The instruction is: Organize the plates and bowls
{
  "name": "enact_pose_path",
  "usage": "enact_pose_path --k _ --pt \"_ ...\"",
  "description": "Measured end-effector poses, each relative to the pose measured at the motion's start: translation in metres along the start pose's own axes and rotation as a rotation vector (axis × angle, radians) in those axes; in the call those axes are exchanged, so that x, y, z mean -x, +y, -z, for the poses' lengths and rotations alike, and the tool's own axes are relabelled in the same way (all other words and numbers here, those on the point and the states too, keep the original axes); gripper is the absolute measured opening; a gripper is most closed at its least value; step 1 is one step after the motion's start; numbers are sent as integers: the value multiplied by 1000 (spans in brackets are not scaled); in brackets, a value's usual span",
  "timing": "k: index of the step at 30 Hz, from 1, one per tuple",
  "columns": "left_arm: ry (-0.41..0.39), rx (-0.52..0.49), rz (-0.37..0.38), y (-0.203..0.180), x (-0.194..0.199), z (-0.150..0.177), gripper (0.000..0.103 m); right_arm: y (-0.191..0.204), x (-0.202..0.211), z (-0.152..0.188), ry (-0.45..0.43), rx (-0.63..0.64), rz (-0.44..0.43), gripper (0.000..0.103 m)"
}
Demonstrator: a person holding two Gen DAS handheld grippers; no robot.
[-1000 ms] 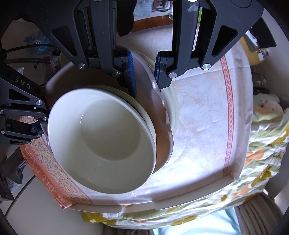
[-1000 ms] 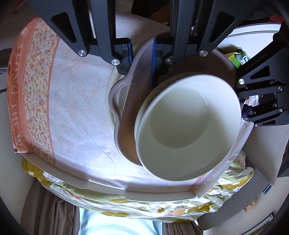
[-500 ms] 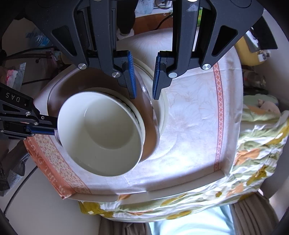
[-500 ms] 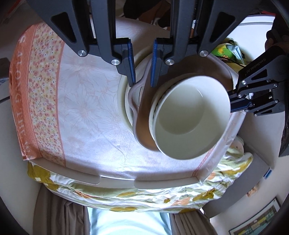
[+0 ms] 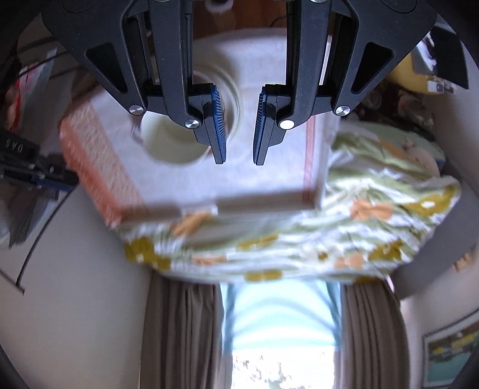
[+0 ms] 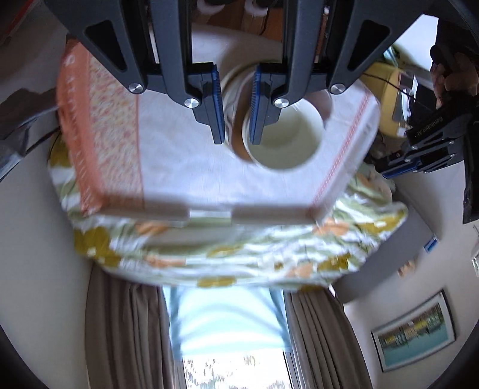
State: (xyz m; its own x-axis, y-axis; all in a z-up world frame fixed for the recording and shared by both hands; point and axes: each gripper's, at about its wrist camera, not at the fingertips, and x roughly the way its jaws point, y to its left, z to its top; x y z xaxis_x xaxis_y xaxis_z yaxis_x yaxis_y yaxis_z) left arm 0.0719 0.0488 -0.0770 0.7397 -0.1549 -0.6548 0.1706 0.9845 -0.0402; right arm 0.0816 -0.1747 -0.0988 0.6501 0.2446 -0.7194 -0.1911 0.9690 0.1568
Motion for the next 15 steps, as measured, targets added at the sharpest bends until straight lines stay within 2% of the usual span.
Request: enact_pose_path --k 1,2,3,4,5,6,7,8,9,11,15 --pt "-41 6 -2 -1 13 -7 17 4 12 -4 -36 1 2 28" --pt "-85 15 -6 -3 27 -12 17 7 23 -8 -74 -1 2 52" --pt "-112 19 -11 -4 36 -15 18 8 31 -12 -105 -2 1 84" --pt "-140 23 -19 -6 45 -19 27 9 39 -14 -140 -3 1 95" --pt "-151 24 -27 -8 49 -21 41 11 48 -17 -175 -2 3 100" --pt "-164 28 -41 -10 55 -23 89 13 54 -20 -196 4 15 100" --pt "-192 34 -53 -11 61 -22 102 16 61 -22 -213 11 39 101" --pt "-248 39 -54 -13 70 -20 103 17 66 -23 -233 16 63 101" --pt "-266 35 -48 -15 74 -20 103 18 69 -23 -250 16 79 101" --pt "-257 27 -61 -20 76 -18 103 19 75 -23 -267 1 119 102" --pt "-239 16 -83 -28 71 -10 103 13 81 -20 -281 -18 128 102"
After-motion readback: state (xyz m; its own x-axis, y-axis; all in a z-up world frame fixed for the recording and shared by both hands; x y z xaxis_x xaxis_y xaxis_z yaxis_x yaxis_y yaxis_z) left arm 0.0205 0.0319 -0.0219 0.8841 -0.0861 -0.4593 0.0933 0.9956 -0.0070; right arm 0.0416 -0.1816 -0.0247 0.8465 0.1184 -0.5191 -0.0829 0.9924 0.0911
